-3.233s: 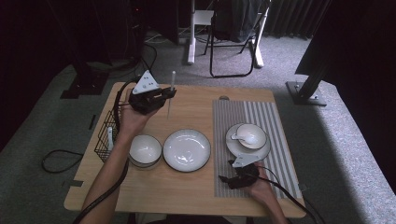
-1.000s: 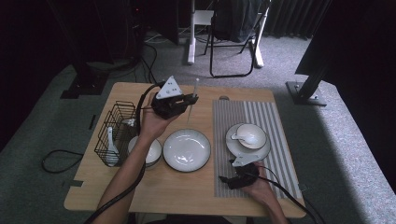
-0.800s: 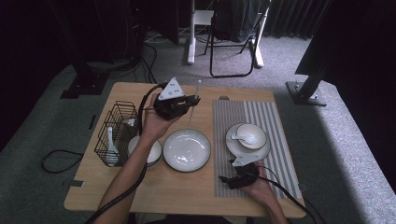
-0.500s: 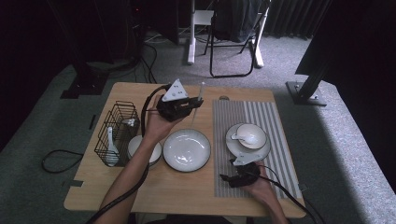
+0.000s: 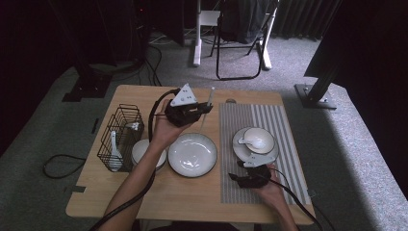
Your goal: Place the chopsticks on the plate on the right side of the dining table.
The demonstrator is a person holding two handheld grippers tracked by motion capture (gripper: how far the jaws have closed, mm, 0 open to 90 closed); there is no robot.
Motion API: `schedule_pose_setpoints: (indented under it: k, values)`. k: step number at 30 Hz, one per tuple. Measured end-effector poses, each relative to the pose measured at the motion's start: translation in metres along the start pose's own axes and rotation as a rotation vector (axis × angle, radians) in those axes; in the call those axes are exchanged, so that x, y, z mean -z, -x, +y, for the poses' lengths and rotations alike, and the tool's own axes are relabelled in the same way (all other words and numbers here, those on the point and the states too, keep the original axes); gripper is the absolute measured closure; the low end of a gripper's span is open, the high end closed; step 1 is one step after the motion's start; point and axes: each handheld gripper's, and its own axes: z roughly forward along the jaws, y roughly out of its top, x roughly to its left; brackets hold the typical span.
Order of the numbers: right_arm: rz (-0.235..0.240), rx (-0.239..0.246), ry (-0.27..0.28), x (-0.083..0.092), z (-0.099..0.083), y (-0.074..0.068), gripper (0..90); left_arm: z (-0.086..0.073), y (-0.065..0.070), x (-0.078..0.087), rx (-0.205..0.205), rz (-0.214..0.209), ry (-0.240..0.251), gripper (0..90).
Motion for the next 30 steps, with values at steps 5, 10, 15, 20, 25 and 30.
schedule_pose_setpoints:
  k: [5, 10, 15, 20, 25, 30]
  values:
    - [-0.024, -0.008, -0.008, 0.002, 0.004, 0.001, 41.7, 0.0, 0.002, -0.002, -0.002, -0.009, 0.003, 84.6]
    - [-0.039, 0.002, 0.001, 0.001, 0.012, 0.0, 43.9, 0.0, 0.003, -0.002, 0.001, -0.017, 0.01, 84.6]
    - [-0.046, -0.001, 0.024, 0.001, 0.019, 0.0, 47.1, 0.001, 0.004, -0.003, 0.0, -0.024, 0.01, 84.6]
    - [-0.059, -0.011, 0.044, 0.003, 0.024, 0.002, 50.9, 0.001, 0.005, -0.004, 0.006, -0.037, 0.016, 84.6]
    - [-0.06, -0.025, 0.077, 0.005, 0.03, 0.004, 56.4, 0.001, 0.007, -0.006, 0.002, -0.042, 0.012, 84.6]
    - [-0.062, -0.03, 0.082, 0.004, 0.032, 0.005, 64.4, 0.001, 0.009, -0.008, 0.005, -0.051, 0.012, 84.6]
